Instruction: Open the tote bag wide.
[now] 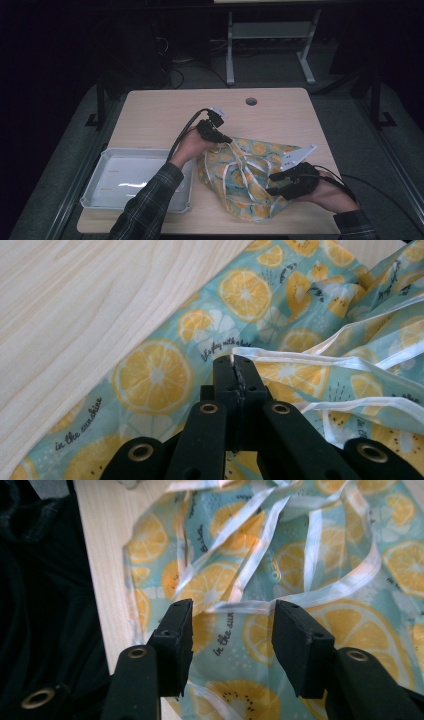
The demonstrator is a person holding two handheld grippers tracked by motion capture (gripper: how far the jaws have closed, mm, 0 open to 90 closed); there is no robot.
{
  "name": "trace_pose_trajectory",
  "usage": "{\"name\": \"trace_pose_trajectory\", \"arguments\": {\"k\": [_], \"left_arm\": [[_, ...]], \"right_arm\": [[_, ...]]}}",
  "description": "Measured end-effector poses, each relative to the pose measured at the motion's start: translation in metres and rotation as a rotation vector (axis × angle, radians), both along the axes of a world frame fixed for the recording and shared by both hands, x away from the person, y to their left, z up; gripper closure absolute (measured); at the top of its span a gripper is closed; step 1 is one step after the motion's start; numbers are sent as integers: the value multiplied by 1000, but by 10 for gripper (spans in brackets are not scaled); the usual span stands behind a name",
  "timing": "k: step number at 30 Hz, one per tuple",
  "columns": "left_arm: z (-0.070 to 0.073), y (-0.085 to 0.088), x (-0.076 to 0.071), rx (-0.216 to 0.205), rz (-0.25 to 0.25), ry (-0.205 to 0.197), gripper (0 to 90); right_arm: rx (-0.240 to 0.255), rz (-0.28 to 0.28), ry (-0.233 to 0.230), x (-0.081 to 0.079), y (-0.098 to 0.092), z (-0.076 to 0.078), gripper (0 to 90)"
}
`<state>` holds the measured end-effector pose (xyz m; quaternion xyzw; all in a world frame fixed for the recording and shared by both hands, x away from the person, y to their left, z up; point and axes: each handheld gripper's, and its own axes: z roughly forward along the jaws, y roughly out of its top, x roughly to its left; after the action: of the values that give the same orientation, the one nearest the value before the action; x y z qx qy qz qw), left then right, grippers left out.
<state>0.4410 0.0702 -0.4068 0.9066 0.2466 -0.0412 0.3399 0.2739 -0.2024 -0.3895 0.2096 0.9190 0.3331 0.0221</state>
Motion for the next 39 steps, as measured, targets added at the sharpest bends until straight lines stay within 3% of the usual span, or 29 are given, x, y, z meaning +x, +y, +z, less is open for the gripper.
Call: {"name": "trace_pose_trajectory", "arguments": {"k": [5,8,11,16,18,20,23,29,33,39], "left_arm": [[-3,3,1,6,14,10,900],[-4,4,1,13,8,14,900],[-6,3,-1,14,3,16,899],[-9,3,-2,24,-4,20,899],[-9,2,-2,21,-5,15,899],[-9,2,-3,17,-3,14,900],[-8,4,-4,13,-8,14,899],[-6,6,-5,12,-19,6,899],[-3,7,-6,2,-17,0,900],[-3,11,-3,-4,-5,-11,899]], "right_arm": [[-18,8,7,-2,8,-6,390],[-60,13,-11,-2,13,-13,367],[-95,22,-30,0,17,-19,435],[-103,17,-47,0,16,-19,729],[-90,21,-48,1,13,-19,831],[-86,14,-38,1,11,-18,879],[-56,1,-41,2,9,-12,885],[23,-41,-96,8,-2,13,887],[83,-92,-126,20,-14,28,889],[127,-183,-156,45,-33,39,889]]}}
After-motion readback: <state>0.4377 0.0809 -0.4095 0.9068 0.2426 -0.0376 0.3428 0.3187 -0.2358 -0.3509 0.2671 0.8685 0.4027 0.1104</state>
